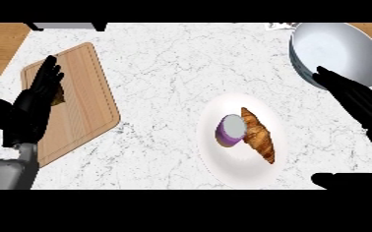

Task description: Pick the croissant from the plate and place it in the bowl

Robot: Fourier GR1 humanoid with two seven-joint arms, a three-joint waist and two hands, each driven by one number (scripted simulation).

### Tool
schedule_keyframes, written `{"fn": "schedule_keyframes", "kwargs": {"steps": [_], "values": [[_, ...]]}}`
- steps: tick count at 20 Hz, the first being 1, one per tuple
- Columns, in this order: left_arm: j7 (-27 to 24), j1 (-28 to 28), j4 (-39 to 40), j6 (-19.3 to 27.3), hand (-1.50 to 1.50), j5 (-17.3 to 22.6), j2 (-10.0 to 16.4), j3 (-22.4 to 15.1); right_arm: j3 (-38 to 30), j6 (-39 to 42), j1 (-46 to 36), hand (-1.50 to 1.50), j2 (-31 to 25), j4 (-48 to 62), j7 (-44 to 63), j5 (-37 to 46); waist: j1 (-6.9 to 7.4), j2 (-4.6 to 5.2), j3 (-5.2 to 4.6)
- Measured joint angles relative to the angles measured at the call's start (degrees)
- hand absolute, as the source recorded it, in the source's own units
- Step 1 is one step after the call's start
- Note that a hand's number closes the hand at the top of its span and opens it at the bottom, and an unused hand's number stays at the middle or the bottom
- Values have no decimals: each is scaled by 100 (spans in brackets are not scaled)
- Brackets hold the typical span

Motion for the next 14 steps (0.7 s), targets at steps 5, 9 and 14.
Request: {"fn": "schedule_keyframes", "kwargs": {"steps": [5, 9, 14], "values": [[-93, -99, 119, -54, 0, -86, -91, -43, 528, 988, -987, -150, -141, 519, 849, -129, 98, 21, -7], [-154, -81, 199, -162, 0, -54, -107, 30, 1000, 1624, -1693, -150, 89, 1196, 1306, -182, 123, 25, -5], [-239, -92, 308, -200, 0, -104, -162, 134, 1303, 2277, -2249, -150, 514, 2090, 1495, -322, 76, 18, 0]]}}
